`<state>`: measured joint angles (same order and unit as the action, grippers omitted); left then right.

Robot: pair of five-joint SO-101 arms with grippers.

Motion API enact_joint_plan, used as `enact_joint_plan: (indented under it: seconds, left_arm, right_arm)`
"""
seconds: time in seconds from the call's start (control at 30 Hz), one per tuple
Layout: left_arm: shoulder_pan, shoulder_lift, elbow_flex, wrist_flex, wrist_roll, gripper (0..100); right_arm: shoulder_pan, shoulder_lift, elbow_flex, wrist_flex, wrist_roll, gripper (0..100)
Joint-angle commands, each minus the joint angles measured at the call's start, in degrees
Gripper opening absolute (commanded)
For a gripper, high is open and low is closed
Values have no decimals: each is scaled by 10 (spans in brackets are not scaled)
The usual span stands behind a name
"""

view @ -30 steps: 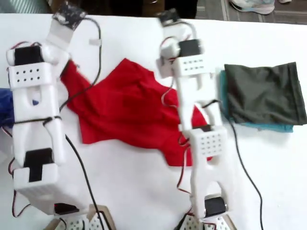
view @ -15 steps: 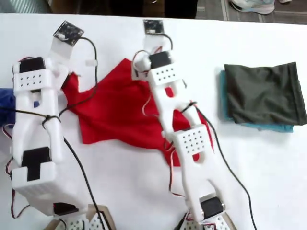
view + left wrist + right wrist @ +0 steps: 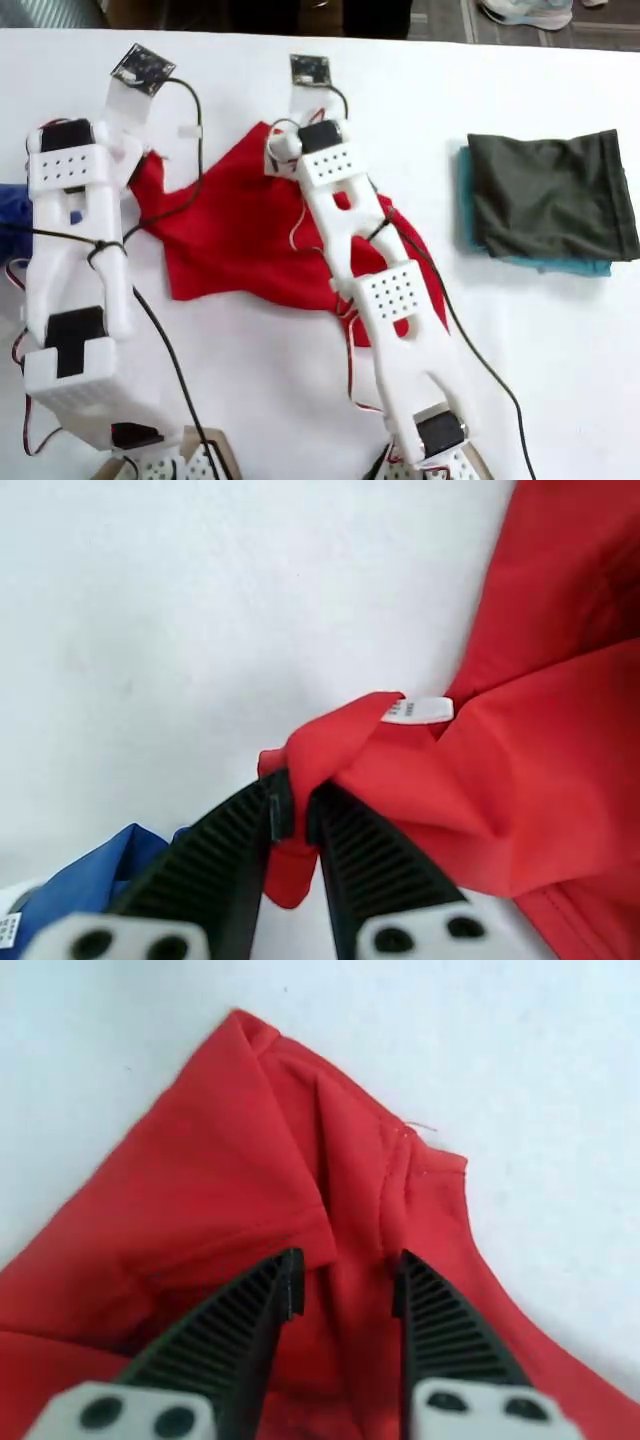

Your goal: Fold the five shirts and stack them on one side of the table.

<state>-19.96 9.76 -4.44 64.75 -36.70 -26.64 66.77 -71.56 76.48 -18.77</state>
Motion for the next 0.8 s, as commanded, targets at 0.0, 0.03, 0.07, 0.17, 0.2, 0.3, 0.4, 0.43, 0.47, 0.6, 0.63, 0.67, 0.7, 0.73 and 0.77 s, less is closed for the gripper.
enact_joint_plan:
  seconds: [0.0,0.03,0.07,0.17,0.2,0.3,0.4,0.43,0.47,0.6,0.63,0.67,0.7,0.73,0.77]
  left_arm:
    - [-4,-6,-7,-10,3,26]
    - [-4,-6,-7,-10,3,26]
    - [-4,-6,-7,-10,3,26]
    - [-4,-6,-7,-11,3,26]
    - [-4,-6,-7,-11,2,26]
    - [-4,-6,-7,-11,2,26]
    - [-4,-6,-7,-11,2,26]
    - [-4,-6,-7,-11,2,26]
    - [-4,-6,-7,-11,2,26]
    - [-4,-6,-7,-11,2,26]
    - [-4,-6,-7,-11,2,26]
    - [-4,-6,-7,-11,2,26]
    - [-4,-6,-7,-11,2,26]
    - [-4,-6,-7,-11,2,26]
    - [-4,-6,-7,-11,2,26]
  right_arm:
    - [-6,0,-29,-22,-4,152]
    - [-7,0,-29,-23,-4,152]
    - [-7,1,-29,-27,-4,152]
    - [-15,1,-29,-35,-4,151]
    - [-17,1,-29,-38,-4,151]
    - [-25,1,-29,-47,1,151]
    - [-33,4,-25,-50,15,151]
    - [-34,4,-24,-49,15,151]
    - [-34,5,-24,-49,15,151]
    - [-32,5,-24,-50,16,130]
    - [-29,5,-24,-50,16,101]
    - [-24,5,-24,-50,16,59]
    - [-20,5,-24,-50,17,19]
    - [-14,5,-24,-49,17,17]
    - [-8,5,-24,-47,17,26]
